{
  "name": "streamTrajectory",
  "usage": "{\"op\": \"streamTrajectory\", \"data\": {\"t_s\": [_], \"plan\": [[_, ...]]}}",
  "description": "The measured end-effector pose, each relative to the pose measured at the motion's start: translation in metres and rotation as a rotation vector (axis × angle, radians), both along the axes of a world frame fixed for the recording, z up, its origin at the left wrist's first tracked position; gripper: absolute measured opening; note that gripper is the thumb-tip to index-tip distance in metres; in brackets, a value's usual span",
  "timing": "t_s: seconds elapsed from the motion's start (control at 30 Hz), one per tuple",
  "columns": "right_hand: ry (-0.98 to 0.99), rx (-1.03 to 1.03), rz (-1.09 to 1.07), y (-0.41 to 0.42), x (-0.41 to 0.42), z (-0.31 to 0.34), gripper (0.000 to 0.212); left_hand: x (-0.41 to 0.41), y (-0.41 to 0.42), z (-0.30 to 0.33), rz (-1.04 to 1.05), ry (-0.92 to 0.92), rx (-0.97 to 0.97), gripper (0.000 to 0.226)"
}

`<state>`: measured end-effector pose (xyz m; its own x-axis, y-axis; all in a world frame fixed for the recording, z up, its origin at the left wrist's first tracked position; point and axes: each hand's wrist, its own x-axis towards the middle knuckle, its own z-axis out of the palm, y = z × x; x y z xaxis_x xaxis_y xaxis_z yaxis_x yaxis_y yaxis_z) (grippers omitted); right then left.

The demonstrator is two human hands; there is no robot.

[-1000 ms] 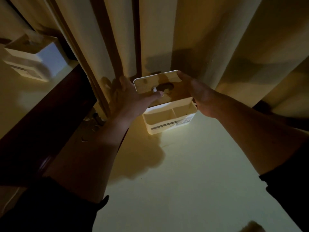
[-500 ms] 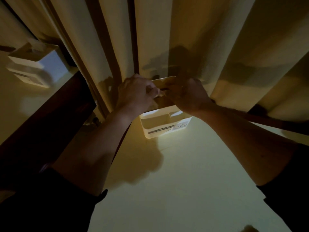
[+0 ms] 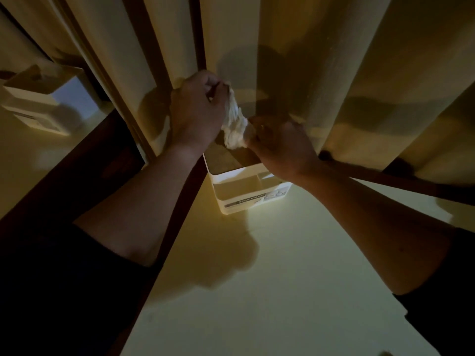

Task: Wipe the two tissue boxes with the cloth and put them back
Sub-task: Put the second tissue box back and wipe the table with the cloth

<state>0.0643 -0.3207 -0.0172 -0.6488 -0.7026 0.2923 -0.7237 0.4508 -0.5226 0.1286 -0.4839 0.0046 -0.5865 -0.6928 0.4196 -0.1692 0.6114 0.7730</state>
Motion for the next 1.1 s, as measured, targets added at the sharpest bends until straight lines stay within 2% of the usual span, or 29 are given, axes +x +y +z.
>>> {"op": "streamTrajectory", "data": {"t_s": [0.07, 0.2, 0.27, 0.43, 0.5, 0.57, 0.63, 0.73, 0.8, 0.9, 1.0, 1.1], "plan": [[0.022, 0.020, 0.008, 0.002, 0.001, 0.000, 0.026, -0.004, -0.001, 0.000, -0.005, -0.105, -0.013, 0.013], [-0.003, 0.023, 0.015, 0.006, 0.001, -0.001, 0.032, -0.006, -0.006, -0.011, -0.051, -0.244, 0.139, 0.026], [-0.013, 0.019, 0.032, 0.009, 0.004, 0.000, 0.033, -0.003, -0.006, -0.013, -0.060, -0.234, 0.167, 0.033], [-0.023, 0.044, -0.010, 0.037, 0.009, 0.002, 0.041, 0.009, 0.005, -0.008, -0.079, -0.148, 0.202, 0.031], [0.011, 0.004, -0.085, 0.069, 0.025, -0.010, 0.044, 0.024, 0.017, -0.011, -0.041, -0.146, 0.070, 0.042], [0.033, 0.058, -0.182, 0.113, 0.056, -0.031, 0.048, 0.044, 0.033, -0.021, 0.031, -0.109, -0.154, 0.052], [0.029, 0.165, -0.237, 0.158, 0.094, -0.054, 0.055, 0.067, 0.060, -0.033, 0.046, -0.056, -0.321, 0.049], [0.064, 0.219, -0.246, 0.208, 0.133, -0.086, 0.060, 0.101, 0.111, -0.053, -0.086, 0.014, -0.449, 0.042], [0.099, 0.238, -0.243, 0.228, 0.148, -0.096, 0.059, 0.127, 0.152, -0.068, -0.218, -0.012, -0.452, 0.040], [0.109, 0.250, -0.258, 0.254, 0.178, -0.098, 0.057, 0.170, 0.209, -0.091, -0.343, -0.127, -0.353, 0.036], [0.122, 0.298, -0.390, 0.281, 0.220, -0.088, 0.054, 0.207, 0.247, -0.106, -0.390, -0.247, -0.328, 0.033], [0.126, 0.252, -0.459, 0.307, 0.262, -0.097, 0.056, 0.235, 0.268, -0.114, -0.394, -0.331, -0.302, 0.041]]}}
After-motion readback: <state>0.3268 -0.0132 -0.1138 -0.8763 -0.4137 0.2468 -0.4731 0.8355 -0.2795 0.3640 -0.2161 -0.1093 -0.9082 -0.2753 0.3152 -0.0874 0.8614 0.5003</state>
